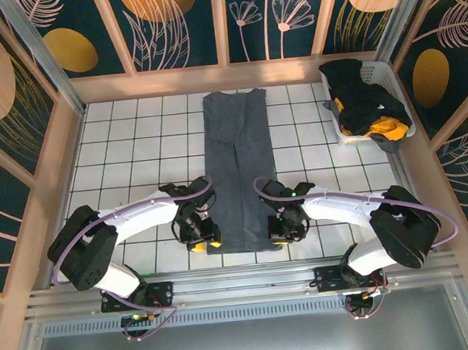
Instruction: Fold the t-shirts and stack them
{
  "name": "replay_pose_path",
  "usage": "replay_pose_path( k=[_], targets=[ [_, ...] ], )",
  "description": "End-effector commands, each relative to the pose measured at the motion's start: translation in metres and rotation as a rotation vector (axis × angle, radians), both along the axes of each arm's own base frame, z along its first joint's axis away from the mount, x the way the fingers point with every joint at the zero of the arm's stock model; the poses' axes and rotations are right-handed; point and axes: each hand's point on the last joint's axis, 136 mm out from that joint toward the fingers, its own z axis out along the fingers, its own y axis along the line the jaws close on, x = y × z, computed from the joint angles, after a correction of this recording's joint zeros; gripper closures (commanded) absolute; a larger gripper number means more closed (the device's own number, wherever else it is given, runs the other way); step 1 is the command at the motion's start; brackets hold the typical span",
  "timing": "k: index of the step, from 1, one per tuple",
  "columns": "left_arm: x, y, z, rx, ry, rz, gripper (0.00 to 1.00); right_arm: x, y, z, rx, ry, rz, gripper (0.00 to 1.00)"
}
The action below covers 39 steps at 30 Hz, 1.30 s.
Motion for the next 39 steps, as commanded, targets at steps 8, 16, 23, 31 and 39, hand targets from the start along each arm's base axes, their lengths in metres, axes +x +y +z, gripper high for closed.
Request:
replay_pose_path(
  k=[8,16,23,31,39],
  targets=[
    [-0.009,-0.004,-0.029,0.014,0.062,0.015,0.67,-0.015,-0.001,0.003,0.029,0.041,0.014,1.0],
    [0.008,-0.005,-0.02,0.038,-0.009,-0.008,1.0,-0.003,0.012,0.021,0.089,0.002,0.015,1.0],
    [0.048,-0.005,0.022,0.021,-0.132,0.068,1.0,0.039,0.009,0.05,0.121,-0.038,-0.087,1.0],
    [0.133,-0.025,0.077,-0.076,-0.279,0.148,1.0,0.112,0.014,0.082,0.167,-0.094,-0.168,1.0],
    [0.206,-0.012,0.079,-0.094,-0.357,0.26,1.0,0.199,0.017,0.091,0.146,-0.198,-0.248,1.0]
  ],
)
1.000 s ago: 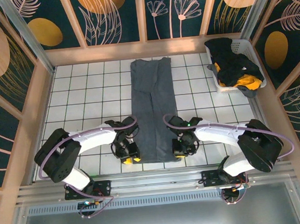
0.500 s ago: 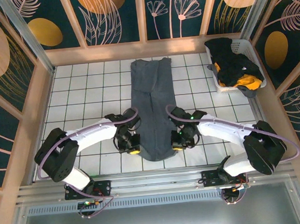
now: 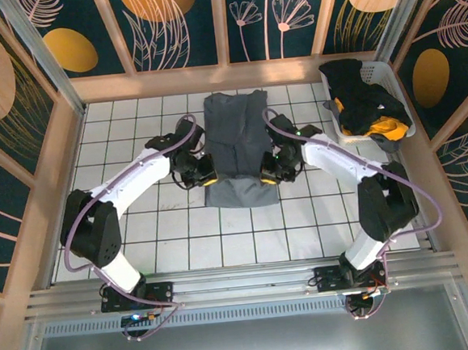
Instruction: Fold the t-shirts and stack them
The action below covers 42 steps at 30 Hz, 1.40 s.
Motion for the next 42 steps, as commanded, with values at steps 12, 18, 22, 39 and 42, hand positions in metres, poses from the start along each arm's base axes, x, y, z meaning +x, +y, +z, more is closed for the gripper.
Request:
replay_pose_path(
  k=[12,18,22,39,42],
  targets=[
    [0.126,0.014,-0.008,0.003,-0.098,0.076,1.0,0.135,-0.011,0.0,-0.03,-0.128,-0.104,1.0],
    [0.175,0.019,-0.027,0.023,-0.143,0.101,1.0,0.174,-0.016,-0.028,0.01,-0.108,-0.129,0.84],
    [0.19,0.034,-0.026,0.043,-0.173,0.156,0.39,0.201,-0.008,-0.012,0.03,-0.212,-0.039,0.44],
    [0.013,0.013,-0.061,-0.25,0.123,0.25,0.38,0.042,-0.039,-0.047,0.045,-0.065,-0.109,0.37],
    [0.013,0.013,-0.074,-0.228,0.145,0.252,0.38,0.033,-0.027,-0.058,0.054,-0.035,-0.083,0.38]
  ],
)
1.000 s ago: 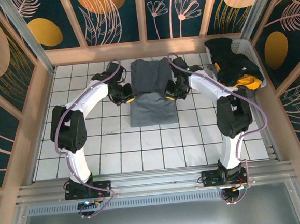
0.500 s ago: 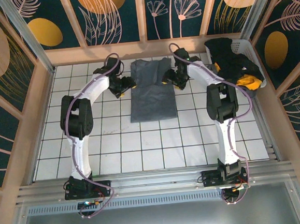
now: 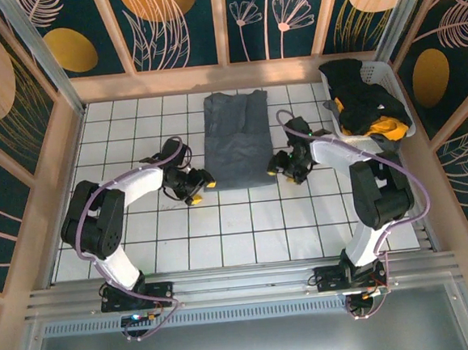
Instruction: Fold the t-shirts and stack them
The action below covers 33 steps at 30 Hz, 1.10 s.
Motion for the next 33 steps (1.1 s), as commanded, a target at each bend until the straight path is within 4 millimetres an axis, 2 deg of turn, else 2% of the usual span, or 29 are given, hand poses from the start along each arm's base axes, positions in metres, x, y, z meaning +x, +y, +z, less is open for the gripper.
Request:
replay_pose_path(
  k=[1,6,12,15,19,20,24,27,30,32,33],
  targets=[
    [0.015,-0.01,-0.003,-0.062,-0.015,0.029,0.38,0.005,0.024,0.002,0.073,-0.03,0.011,0.38],
    [0.022,-0.013,-0.021,-0.043,-0.002,0.003,0.41,0.012,0.034,-0.008,0.055,-0.021,0.01,0.46],
    [0.052,-0.02,-0.024,-0.026,-0.048,0.008,0.56,0.019,0.034,-0.021,0.02,0.015,0.0,0.61],
    [0.064,-0.024,-0.02,-0.03,-0.07,0.01,0.73,0.023,0.031,-0.021,-0.002,0.004,-0.001,0.74],
    [0.065,-0.02,-0.015,0.004,-0.076,0.001,0.98,0.03,0.029,-0.014,-0.022,-0.02,-0.005,1.0],
    [0.065,-0.018,-0.012,0.006,-0.083,0.001,1.0,0.032,0.028,-0.01,-0.028,-0.033,-0.008,1.0],
    [0.054,-0.016,0.0,-0.005,-0.085,-0.004,1.0,0.034,0.025,0.006,-0.029,-0.068,-0.012,1.0],
    [0.039,-0.012,0.005,-0.022,-0.073,-0.007,1.0,0.024,0.026,0.014,-0.011,-0.06,0.005,1.0],
    [0.016,-0.012,0.004,-0.057,-0.037,-0.028,0.98,0.003,0.027,0.013,0.008,-0.028,0.04,1.0],
    [0.0,-0.012,0.005,-0.081,-0.023,-0.052,1.0,-0.019,0.029,0.012,0.033,0.005,0.079,1.0],
    [-0.014,-0.009,0.0,-0.081,0.003,-0.062,1.0,-0.028,0.032,0.012,0.043,0.013,0.101,1.0]
  ],
)
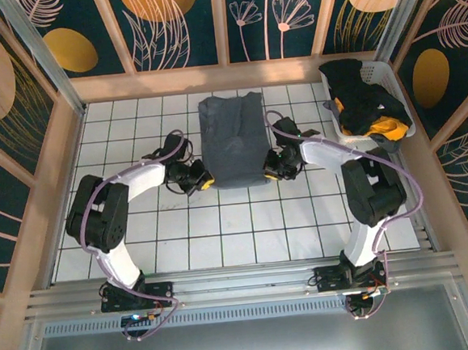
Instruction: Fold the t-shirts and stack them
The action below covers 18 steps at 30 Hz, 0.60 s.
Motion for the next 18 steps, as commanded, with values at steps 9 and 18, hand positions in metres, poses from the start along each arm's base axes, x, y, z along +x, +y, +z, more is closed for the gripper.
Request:
replay_pose_path(
  k=[9,18],
  targets=[
    [-0.081,0.021,0.044,-0.05,0.053,0.011,1.0,-0.088,0.012,0.06,0.021,0.007,0.124,1.0],
    [-0.017,0.023,0.122,-0.067,-0.131,0.171,1.0,-0.03,0.018,0.116,0.115,-0.047,-0.036,1.0]
  ],
)
